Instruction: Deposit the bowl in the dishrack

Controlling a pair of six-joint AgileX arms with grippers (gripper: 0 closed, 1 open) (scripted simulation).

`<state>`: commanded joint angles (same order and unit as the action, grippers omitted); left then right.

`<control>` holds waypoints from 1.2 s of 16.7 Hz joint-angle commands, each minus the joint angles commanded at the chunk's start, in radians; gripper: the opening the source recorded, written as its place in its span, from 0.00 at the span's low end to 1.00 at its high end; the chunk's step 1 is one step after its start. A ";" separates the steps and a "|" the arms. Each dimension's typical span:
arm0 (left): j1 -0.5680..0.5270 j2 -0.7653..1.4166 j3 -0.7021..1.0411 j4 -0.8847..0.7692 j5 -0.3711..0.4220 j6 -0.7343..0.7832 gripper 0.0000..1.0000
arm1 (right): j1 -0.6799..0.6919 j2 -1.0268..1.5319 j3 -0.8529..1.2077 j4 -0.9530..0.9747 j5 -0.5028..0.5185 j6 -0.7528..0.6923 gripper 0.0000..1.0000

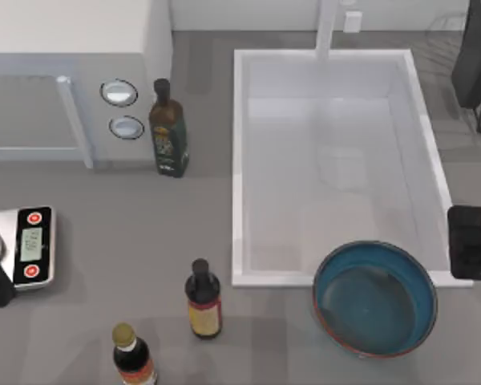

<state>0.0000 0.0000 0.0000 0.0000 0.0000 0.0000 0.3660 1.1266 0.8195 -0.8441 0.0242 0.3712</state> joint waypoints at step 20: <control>0.000 0.000 0.000 0.000 0.000 0.000 1.00 | 0.120 0.457 0.165 -0.045 0.013 0.124 1.00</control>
<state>0.0000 0.0000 0.0000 0.0000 0.0000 0.0000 0.4857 1.5836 0.9844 -0.8887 0.0371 0.4956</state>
